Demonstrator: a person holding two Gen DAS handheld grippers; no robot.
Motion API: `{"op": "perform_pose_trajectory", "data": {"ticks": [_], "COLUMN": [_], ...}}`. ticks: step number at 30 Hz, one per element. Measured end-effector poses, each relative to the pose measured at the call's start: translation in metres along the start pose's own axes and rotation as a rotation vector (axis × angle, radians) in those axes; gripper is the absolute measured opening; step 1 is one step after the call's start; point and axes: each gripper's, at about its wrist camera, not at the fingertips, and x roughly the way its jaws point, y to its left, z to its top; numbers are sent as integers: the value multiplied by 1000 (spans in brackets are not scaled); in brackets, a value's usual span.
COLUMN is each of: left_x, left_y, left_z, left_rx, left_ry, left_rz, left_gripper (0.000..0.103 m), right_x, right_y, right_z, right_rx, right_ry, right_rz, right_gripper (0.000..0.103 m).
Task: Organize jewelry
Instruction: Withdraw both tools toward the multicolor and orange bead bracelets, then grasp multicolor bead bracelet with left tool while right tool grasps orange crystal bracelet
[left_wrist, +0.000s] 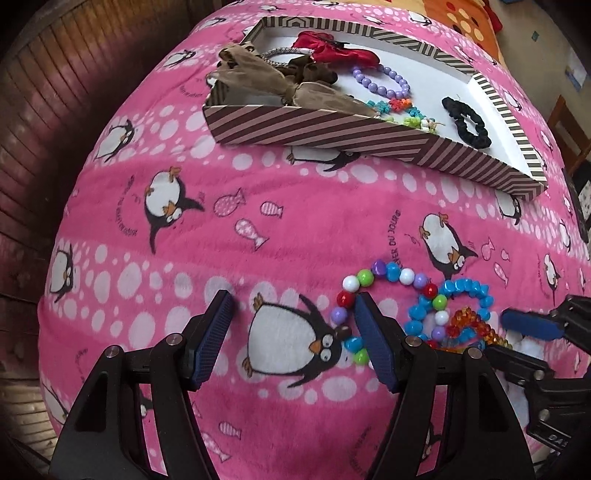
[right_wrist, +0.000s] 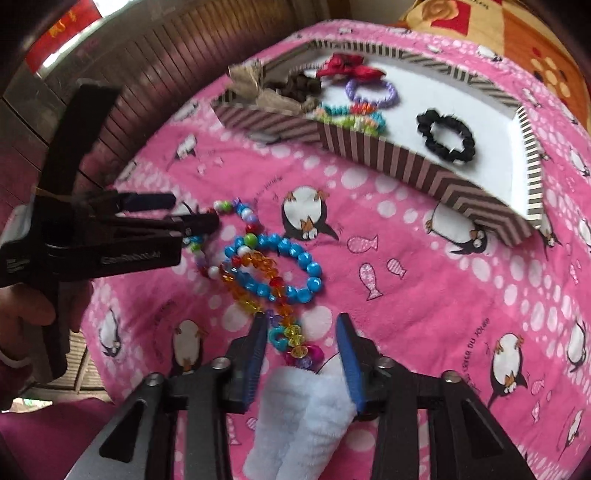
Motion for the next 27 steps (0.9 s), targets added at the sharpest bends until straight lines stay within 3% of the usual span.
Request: {"op": "perform_pose_trajectory", "data": {"ticks": [2, 4, 5, 6, 12, 21, 27], "left_x": [0, 0, 1, 1, -7, -45, -74], "left_y": [-1, -3, -6, -6, 8, 14, 16], "left_z": [1, 5, 9, 10, 19, 24, 29], "left_rx": [10, 21, 25, 25, -44, -50, -24], "left_ry": [-19, -35, -39, -38, -8, -58, -103], "left_rz": [-12, -18, -26, -35, -155, -223, -223], "left_gripper": [54, 25, 16, 8, 8, 8, 8], "right_x": [9, 11, 10, 8, -24, -72, -89], "right_y": [-1, -2, -2, -3, -12, -33, -39], "right_z": [0, 0, 0, 0, 1, -2, 4], "right_rx": [0, -8, -7, -3, 42, 108, 133], "right_ry": [26, 18, 11, 3, -102, -220, -269], "right_rz": [11, 23, 28, 25, 35, 36, 18], "right_gripper": [23, 17, 9, 8, 8, 8, 8]}}
